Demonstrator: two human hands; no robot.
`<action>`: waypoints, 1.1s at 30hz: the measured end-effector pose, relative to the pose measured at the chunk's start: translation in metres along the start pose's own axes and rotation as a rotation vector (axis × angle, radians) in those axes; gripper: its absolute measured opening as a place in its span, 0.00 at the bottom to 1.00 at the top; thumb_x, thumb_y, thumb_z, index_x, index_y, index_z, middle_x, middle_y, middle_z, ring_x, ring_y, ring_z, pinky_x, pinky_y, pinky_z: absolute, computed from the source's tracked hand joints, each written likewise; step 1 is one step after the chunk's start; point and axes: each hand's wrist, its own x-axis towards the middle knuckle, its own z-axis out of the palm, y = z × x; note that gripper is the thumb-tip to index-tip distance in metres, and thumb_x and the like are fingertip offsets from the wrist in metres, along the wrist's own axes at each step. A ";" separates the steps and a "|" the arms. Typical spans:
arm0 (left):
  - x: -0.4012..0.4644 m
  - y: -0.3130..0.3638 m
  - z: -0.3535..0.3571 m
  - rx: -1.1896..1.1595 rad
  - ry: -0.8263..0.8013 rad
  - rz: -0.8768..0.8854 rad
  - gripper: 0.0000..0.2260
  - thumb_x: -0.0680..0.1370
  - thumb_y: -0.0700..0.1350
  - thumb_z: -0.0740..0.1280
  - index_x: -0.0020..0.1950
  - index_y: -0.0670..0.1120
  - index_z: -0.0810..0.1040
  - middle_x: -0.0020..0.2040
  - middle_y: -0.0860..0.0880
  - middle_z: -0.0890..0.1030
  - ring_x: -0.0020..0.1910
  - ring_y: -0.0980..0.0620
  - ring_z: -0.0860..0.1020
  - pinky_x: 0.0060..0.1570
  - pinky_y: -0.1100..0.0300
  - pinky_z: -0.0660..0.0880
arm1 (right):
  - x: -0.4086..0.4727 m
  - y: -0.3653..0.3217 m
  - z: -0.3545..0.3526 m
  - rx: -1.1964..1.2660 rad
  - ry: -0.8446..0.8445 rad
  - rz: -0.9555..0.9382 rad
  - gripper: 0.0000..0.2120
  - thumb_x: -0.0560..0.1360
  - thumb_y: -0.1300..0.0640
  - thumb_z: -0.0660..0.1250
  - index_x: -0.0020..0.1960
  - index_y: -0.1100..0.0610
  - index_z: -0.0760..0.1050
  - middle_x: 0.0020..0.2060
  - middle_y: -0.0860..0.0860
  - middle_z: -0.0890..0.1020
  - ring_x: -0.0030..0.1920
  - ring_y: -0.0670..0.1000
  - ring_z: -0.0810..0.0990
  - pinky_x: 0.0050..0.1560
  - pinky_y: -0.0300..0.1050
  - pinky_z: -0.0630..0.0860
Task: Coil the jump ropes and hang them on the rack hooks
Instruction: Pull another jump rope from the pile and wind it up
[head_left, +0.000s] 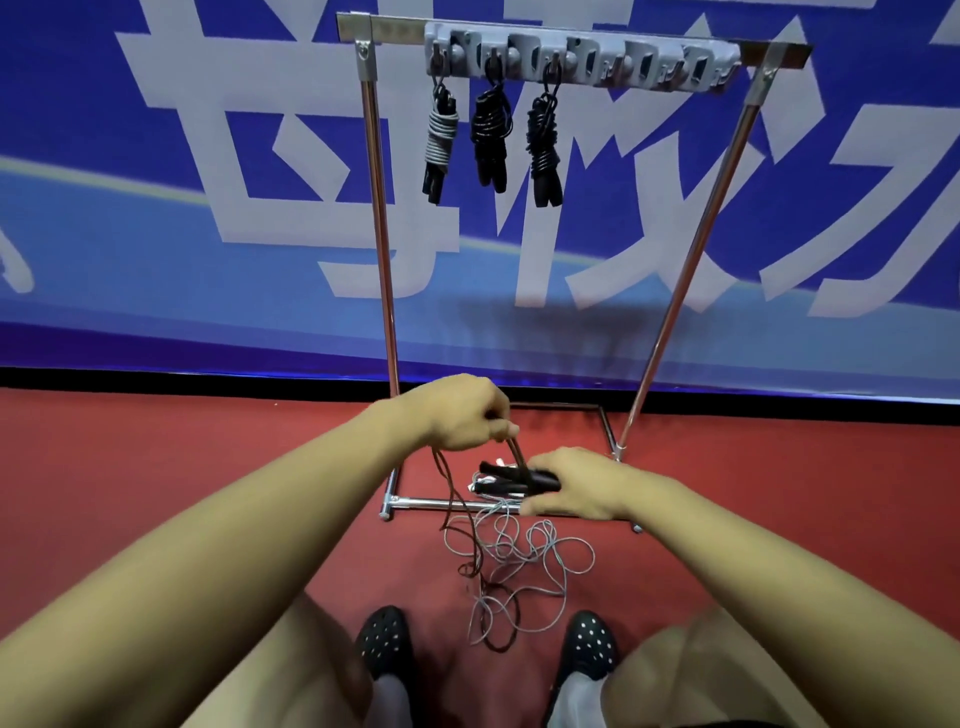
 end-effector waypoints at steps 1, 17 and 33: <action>-0.002 -0.003 -0.003 -0.081 -0.049 0.009 0.12 0.82 0.55 0.67 0.45 0.50 0.83 0.41 0.54 0.82 0.40 0.57 0.77 0.41 0.61 0.71 | -0.005 -0.002 -0.001 0.033 -0.019 -0.048 0.18 0.77 0.41 0.71 0.53 0.55 0.80 0.43 0.52 0.83 0.43 0.56 0.78 0.44 0.50 0.72; -0.023 -0.001 0.071 -1.712 0.129 -0.071 0.21 0.80 0.60 0.61 0.59 0.45 0.81 0.45 0.49 0.82 0.29 0.55 0.55 0.32 0.58 0.48 | -0.038 -0.025 -0.008 1.333 0.268 -0.103 0.16 0.83 0.63 0.64 0.67 0.57 0.65 0.52 0.62 0.86 0.26 0.46 0.58 0.28 0.40 0.57; -0.033 0.041 0.138 -1.326 0.585 -0.387 0.11 0.79 0.52 0.72 0.44 0.46 0.88 0.25 0.55 0.71 0.25 0.58 0.62 0.28 0.65 0.61 | -0.009 -0.031 0.053 1.260 0.618 0.102 0.13 0.80 0.55 0.70 0.64 0.52 0.78 0.38 0.57 0.81 0.32 0.47 0.75 0.43 0.48 0.79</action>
